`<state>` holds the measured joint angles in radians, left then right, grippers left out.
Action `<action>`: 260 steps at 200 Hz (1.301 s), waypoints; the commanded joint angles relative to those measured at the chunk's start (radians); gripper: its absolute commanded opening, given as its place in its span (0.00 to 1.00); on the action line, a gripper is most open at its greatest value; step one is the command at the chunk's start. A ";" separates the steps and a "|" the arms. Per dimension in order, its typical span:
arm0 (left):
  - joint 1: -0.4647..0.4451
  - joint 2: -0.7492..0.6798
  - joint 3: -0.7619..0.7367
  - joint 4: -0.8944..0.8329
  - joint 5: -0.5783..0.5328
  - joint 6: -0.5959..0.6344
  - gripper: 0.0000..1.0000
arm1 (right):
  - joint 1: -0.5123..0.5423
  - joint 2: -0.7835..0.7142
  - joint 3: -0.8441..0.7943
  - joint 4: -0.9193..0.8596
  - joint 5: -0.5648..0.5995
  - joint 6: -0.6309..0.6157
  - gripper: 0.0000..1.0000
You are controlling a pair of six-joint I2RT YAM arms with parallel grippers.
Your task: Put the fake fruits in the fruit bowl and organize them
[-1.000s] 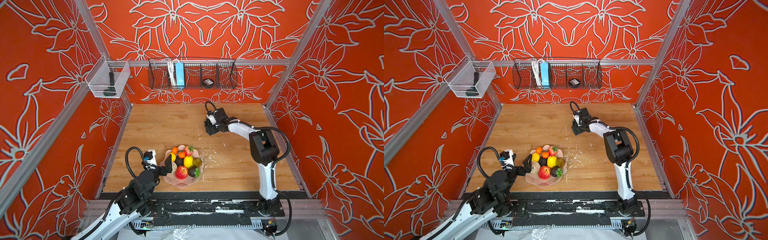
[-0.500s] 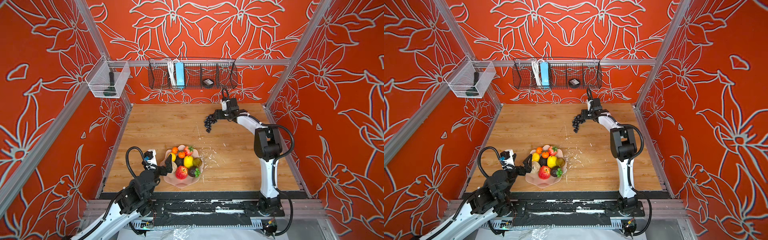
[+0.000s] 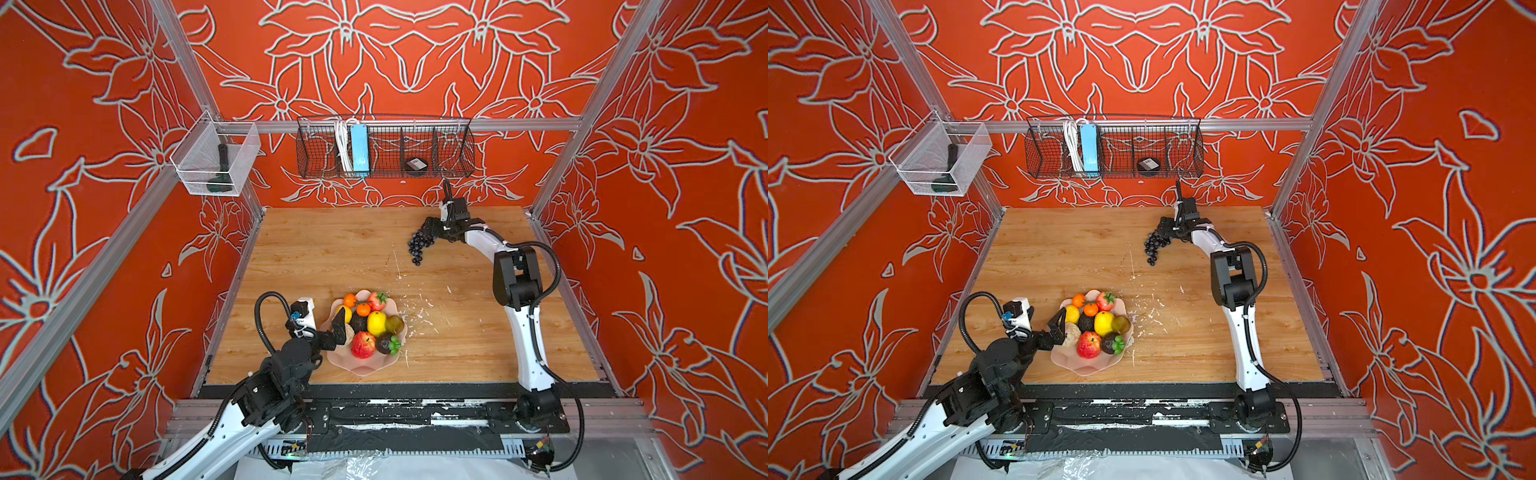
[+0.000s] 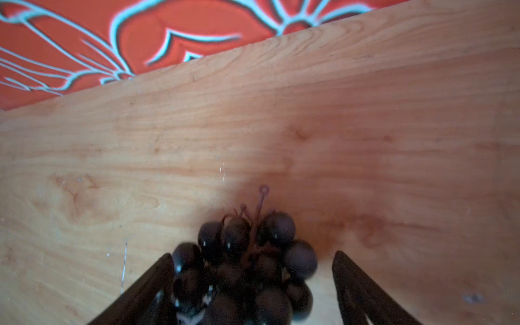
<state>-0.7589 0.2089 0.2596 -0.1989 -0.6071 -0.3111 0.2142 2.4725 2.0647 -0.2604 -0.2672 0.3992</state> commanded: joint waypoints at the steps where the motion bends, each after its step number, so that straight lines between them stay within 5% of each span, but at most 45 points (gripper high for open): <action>1: 0.004 0.009 -0.014 0.026 -0.006 -0.007 0.98 | -0.003 0.061 0.104 -0.056 -0.041 0.056 0.89; 37: 0.004 0.011 -0.014 0.026 -0.008 -0.005 0.98 | 0.000 0.150 0.253 -0.153 -0.125 0.052 0.80; 73: 0.005 0.009 -0.016 0.028 -0.008 -0.002 0.98 | 0.011 0.136 0.225 -0.195 -0.165 0.010 0.65; 117: 0.006 0.029 -0.014 0.040 -0.002 -0.002 0.98 | 0.046 -0.003 0.013 -0.105 -0.195 -0.040 0.49; 186: 0.006 0.020 -0.013 0.034 0.000 -0.003 0.98 | 0.103 -0.231 -0.349 0.042 -0.164 -0.079 0.39; 260: 0.007 -0.005 -0.010 0.019 0.002 -0.005 0.98 | 0.122 -0.501 -0.747 0.123 -0.186 -0.155 0.43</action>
<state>-0.7586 0.2207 0.2592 -0.1795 -0.6033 -0.3107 0.3313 2.0613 1.3911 -0.1703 -0.4412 0.3023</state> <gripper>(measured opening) 0.981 0.398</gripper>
